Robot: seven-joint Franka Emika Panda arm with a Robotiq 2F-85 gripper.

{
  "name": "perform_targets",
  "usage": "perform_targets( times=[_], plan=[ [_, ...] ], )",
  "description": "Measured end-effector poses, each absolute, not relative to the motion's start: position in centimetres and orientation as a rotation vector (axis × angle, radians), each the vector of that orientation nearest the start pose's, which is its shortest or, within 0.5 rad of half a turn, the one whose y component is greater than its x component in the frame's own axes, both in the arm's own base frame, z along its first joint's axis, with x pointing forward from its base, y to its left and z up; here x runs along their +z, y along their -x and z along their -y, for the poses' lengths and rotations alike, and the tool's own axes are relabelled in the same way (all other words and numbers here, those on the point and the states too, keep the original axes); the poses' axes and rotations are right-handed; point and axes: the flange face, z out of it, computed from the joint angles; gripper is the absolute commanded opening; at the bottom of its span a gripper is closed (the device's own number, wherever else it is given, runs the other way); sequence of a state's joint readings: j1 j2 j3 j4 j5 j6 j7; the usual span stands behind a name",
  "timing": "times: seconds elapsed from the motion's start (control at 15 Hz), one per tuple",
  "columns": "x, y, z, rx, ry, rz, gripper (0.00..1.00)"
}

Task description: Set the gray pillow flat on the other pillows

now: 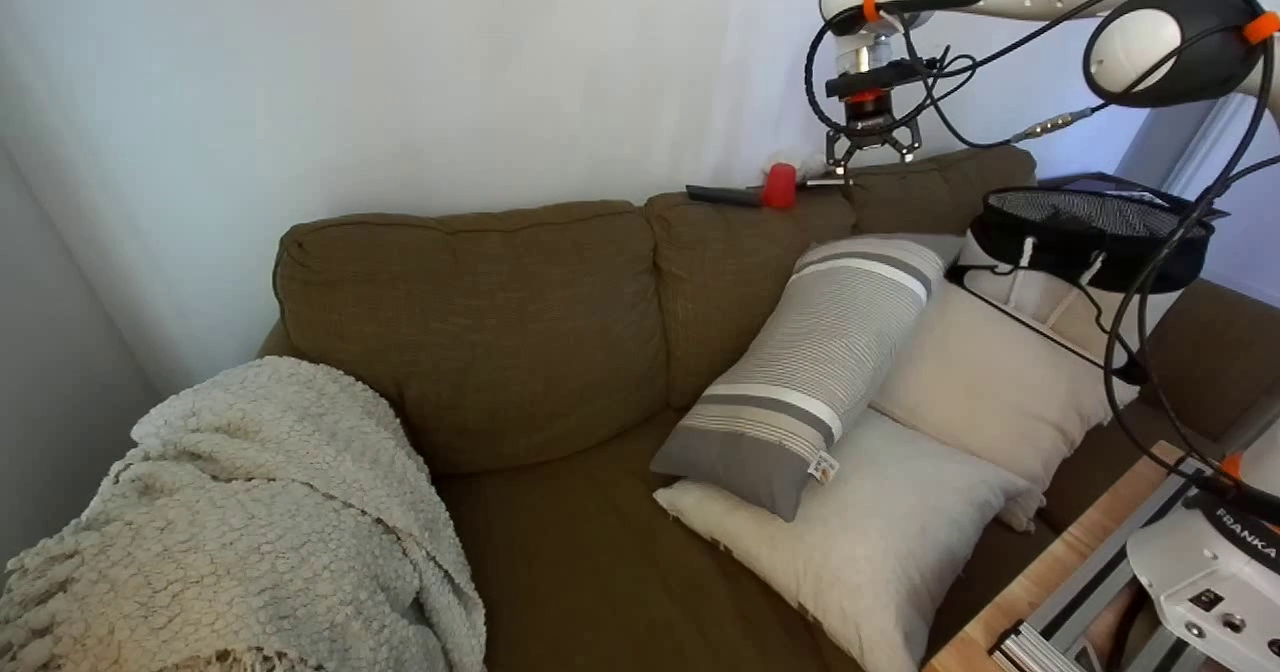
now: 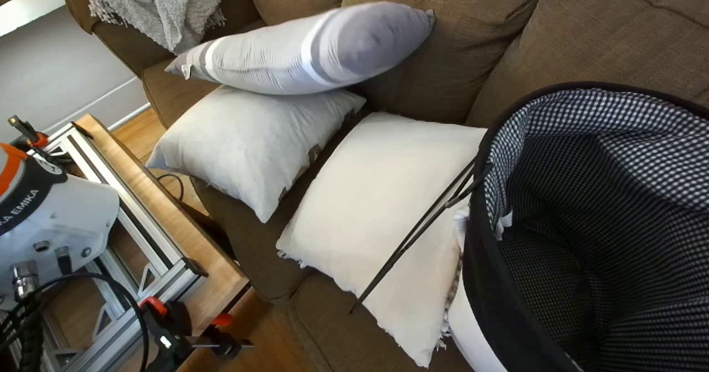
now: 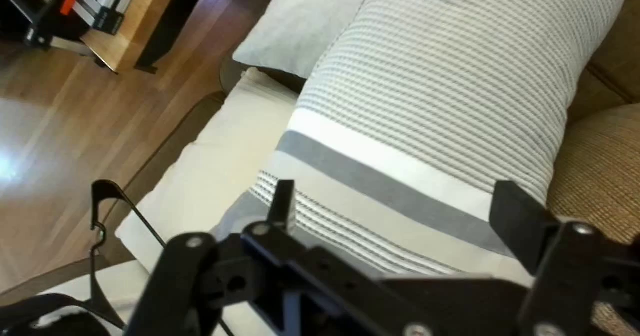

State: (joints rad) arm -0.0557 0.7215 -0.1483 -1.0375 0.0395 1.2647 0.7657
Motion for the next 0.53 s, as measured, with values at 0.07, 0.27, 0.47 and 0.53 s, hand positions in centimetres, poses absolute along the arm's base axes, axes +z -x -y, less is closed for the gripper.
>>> perform_targets(
  times=[0.07, 0.27, 0.47, 0.53],
  plan=[
    [40.4, -67.3, 10.9, 0.741, 2.892, -1.512, 1.0],
    [44.8, -64.6, 10.2, 0.719, 3.04, -1.313, 0.99],
    [46.8, -63.2, 5.3, 0.717, 3.142, -1.042, 1.0],
    [46.8, -63.1, 3.2, 0.72, 3.171, -0.95, 1.0]
  ],
)
